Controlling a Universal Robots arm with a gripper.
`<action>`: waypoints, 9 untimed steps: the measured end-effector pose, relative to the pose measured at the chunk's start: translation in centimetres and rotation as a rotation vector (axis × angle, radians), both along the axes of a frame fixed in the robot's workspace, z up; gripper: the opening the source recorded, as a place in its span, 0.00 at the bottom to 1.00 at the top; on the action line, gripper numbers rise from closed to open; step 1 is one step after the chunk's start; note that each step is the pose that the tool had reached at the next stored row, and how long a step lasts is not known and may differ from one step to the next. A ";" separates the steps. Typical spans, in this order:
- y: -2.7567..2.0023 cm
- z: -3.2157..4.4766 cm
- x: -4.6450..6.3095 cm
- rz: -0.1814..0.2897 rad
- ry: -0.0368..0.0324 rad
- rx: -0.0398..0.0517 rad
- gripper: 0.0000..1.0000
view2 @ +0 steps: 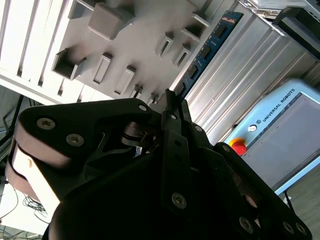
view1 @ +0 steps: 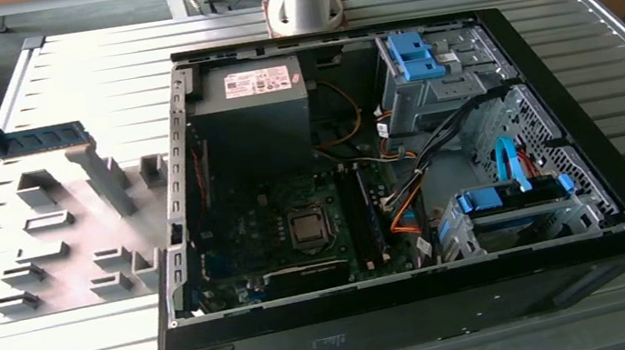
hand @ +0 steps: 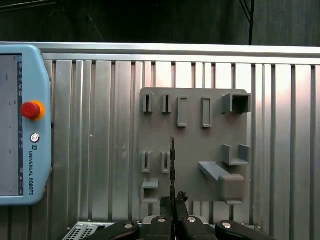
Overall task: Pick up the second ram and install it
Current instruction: 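Pick up the second ram and move it above second insertion slot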
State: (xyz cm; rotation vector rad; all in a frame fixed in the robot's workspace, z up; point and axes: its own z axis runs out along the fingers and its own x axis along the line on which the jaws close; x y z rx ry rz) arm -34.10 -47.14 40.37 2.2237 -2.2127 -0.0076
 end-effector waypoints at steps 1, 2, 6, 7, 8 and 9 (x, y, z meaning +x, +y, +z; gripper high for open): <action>0.00 0.00 0.1 0.000 0.0000 0.0000 0.14; 0.00 0.00 0.1 0.000 0.0000 0.0000 0.14; 0.00 0.00 0.3 0.000 0.0000 0.0000 0.14; 0.00 0.00 0.4 0.000 0.0000 0.0000 0.14; 0.00 0.00 0.4 0.000 0.0000 0.0000 0.14; 0.00 0.00 0.5 0.000 0.0000 0.0000 0.14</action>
